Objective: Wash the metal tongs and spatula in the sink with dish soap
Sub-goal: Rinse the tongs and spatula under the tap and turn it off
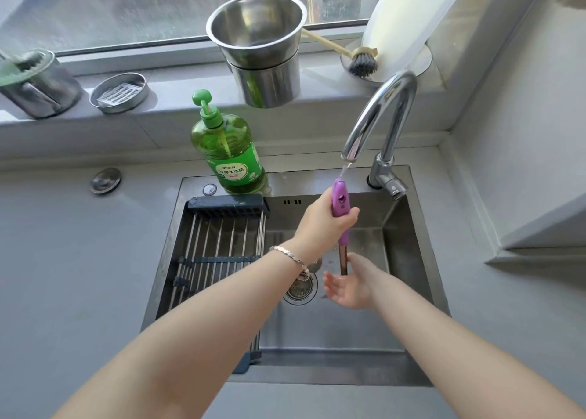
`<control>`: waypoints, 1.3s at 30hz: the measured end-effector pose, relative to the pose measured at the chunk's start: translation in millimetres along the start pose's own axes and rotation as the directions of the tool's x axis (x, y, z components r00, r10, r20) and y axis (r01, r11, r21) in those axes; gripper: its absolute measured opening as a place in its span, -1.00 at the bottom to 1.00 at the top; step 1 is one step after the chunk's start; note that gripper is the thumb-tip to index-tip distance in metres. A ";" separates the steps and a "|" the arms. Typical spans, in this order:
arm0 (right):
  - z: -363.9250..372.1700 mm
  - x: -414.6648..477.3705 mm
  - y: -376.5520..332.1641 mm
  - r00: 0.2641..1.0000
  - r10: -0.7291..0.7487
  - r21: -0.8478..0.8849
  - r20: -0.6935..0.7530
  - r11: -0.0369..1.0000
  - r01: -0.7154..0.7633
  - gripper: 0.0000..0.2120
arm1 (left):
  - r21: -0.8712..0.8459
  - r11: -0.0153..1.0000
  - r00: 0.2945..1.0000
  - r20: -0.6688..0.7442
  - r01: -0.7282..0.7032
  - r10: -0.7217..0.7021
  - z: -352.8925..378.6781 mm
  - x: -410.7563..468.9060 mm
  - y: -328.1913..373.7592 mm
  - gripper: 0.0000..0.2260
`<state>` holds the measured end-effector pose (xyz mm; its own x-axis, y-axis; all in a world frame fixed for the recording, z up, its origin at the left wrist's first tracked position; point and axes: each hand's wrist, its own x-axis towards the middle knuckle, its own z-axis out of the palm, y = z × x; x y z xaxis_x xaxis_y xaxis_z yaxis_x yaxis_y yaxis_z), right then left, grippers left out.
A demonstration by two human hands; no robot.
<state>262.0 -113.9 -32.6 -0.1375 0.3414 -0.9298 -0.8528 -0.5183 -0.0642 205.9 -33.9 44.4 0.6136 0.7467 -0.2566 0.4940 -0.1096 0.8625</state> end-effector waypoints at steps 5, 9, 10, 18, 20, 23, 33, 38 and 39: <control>-23.6 -11.9 -4.8 0.982 -0.112 -0.355 -0.149 0.933 0.053 -0.77 | -0.237 0.968 0.984 -0.136 0.079 -0.114 2.7 -3.8 -3.8 -0.87; -32.6 -10.2 -8.4 0.931 -0.299 -0.468 -0.208 0.866 0.173 -0.88 | -0.433 0.900 0.957 -0.241 0.043 -0.162 -16.8 -9.7 -13.2 -0.72; -33.6 -9.6 -8.9 0.922 -0.327 -0.472 -0.208 0.859 0.198 -0.88 | -0.445 0.895 0.960 -0.232 0.040 -0.159 -21.8 -10.3 -15.3 -0.69; -41.1 -17.8 -14.9 0.888 -0.432 -0.518 -0.156 0.801 0.299 -0.91 | -0.333 0.943 1.000 -0.005 -0.003 0.001 -16.6 -2.7 -3.1 -0.87; -48.1 -20.1 -18.9 0.868 -0.465 -0.536 -0.173 0.784 0.313 -0.91 | -0.286 0.958 0.999 0.033 -0.018 0.029 -8.7 1.6 2.1 -0.90; -57.8 -21.0 -28.6 0.777 -0.603 -0.591 -0.181 0.698 0.404 -0.87 | -0.181 0.983 0.998 0.039 -0.039 0.047 1.7 9.9 10.5 -0.96; -13.5 -28.0 -98.0 0.528 -0.839 -0.672 -0.128 0.465 0.576 -0.54 | -0.180 0.982 0.991 -0.108 0.058 -0.078 -12.7 1.8 4.5 -0.88; 3.0 -17.9 -98.2 0.567 -0.812 -0.639 -0.141 0.512 0.574 -0.69 | -0.185 0.982 0.986 -0.154 0.036 -0.065 -20.3 -2.0 -6.1 -0.88; 6.7 -20.9 -97.9 0.583 -0.802 -0.637 -0.131 0.518 0.570 -0.81 | -0.182 0.983 0.984 -0.169 0.034 -0.065 -20.2 -1.9 -7.9 -0.87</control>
<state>345.0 -65.0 -4.5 0.6701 0.5116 -0.5378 -0.1993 -0.5739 -0.7943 188.4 -21.2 46.9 0.4676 0.8523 -0.2346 0.3942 0.0366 0.9183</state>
